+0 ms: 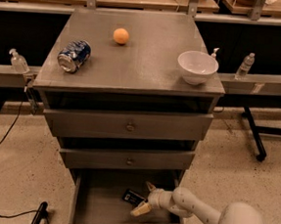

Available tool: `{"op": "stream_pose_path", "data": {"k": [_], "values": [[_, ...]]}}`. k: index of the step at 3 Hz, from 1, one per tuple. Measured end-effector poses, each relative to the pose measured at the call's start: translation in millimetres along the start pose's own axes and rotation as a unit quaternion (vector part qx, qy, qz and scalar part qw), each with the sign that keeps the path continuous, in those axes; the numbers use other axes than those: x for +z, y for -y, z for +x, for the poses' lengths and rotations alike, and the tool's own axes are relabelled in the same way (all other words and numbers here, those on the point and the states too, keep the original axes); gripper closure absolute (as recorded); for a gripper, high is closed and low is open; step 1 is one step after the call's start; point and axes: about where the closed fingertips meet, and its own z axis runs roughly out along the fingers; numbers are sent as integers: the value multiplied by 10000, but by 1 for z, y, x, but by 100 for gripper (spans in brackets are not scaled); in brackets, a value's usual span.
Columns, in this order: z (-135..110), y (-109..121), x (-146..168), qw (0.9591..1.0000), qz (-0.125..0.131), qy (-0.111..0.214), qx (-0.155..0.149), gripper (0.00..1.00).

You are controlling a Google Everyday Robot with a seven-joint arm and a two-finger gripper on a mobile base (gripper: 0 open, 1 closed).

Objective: Pick rxbar blueberry from bottom drawer and place on counter

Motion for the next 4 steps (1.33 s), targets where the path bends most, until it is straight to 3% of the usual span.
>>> {"op": "stream_pose_path", "data": {"k": [2, 3, 4], "values": [[18, -7, 13, 9996, -130, -261, 61, 3], [29, -10, 14, 9992, -72, -392, -25, 17], [38, -14, 14, 9986, -11, -490, -188, 39]]}}
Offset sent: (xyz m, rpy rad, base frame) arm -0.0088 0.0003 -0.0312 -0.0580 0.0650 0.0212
